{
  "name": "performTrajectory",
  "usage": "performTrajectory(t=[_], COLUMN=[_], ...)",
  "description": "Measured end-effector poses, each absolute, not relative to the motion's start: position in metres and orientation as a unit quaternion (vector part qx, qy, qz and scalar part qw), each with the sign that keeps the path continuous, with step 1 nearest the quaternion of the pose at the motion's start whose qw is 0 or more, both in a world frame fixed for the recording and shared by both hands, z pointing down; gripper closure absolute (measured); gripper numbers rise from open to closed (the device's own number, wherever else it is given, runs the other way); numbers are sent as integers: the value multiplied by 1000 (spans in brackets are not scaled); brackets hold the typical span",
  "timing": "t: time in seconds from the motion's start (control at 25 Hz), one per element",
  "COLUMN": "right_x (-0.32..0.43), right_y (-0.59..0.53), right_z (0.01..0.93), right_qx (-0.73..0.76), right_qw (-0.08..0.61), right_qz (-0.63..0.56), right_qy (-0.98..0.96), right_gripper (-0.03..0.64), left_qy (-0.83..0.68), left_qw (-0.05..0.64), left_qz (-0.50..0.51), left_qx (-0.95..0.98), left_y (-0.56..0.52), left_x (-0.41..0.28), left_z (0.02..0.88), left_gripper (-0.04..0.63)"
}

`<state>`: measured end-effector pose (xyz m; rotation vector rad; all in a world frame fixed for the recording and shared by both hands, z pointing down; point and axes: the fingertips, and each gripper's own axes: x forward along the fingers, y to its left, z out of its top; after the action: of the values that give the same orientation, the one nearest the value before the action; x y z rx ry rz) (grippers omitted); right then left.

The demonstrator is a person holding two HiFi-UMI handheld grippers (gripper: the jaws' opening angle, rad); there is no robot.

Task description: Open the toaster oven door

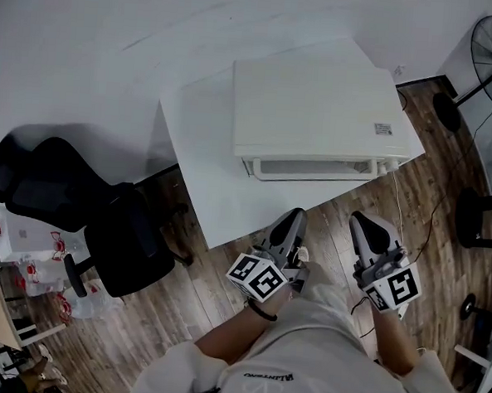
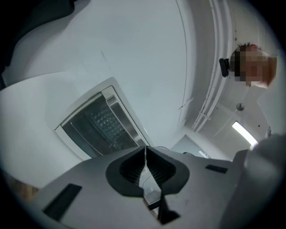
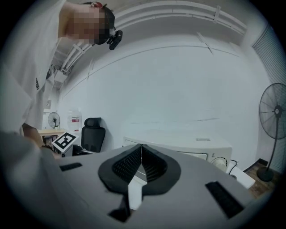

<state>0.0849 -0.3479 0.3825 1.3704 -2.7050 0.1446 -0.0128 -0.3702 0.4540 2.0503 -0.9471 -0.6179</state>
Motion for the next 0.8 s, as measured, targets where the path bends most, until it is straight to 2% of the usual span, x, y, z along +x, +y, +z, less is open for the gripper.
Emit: performTrajectory(t=[0.12,0.24,0.44,0.64,0.8], right_x=[83,84,87,90,89], right_y=[-363,-373,-385,-390,-395], right_z=[385,389,390,395,400], right_qx=[439,426,406,396,388], right_qw=[52,54,52,48,53], right_qz=[51,59,62,69,72], right_qy=[-896,-901,-910,-914,-918], right_gripper=[598,598,598,598,598], left_qy=[-369,-369,-368,-361,-356], left_qw=[415,451,480,514,514], left_qz=[-268,-306,-367,-416,-446], left_qx=[787,753,707,658,641], left_y=[-384,-395,-411,-422,-431], left_x=[-10,-10,-11,-8,-9], left_z=[456,459,461,470,466], left_gripper=[563,499,445,428,426])
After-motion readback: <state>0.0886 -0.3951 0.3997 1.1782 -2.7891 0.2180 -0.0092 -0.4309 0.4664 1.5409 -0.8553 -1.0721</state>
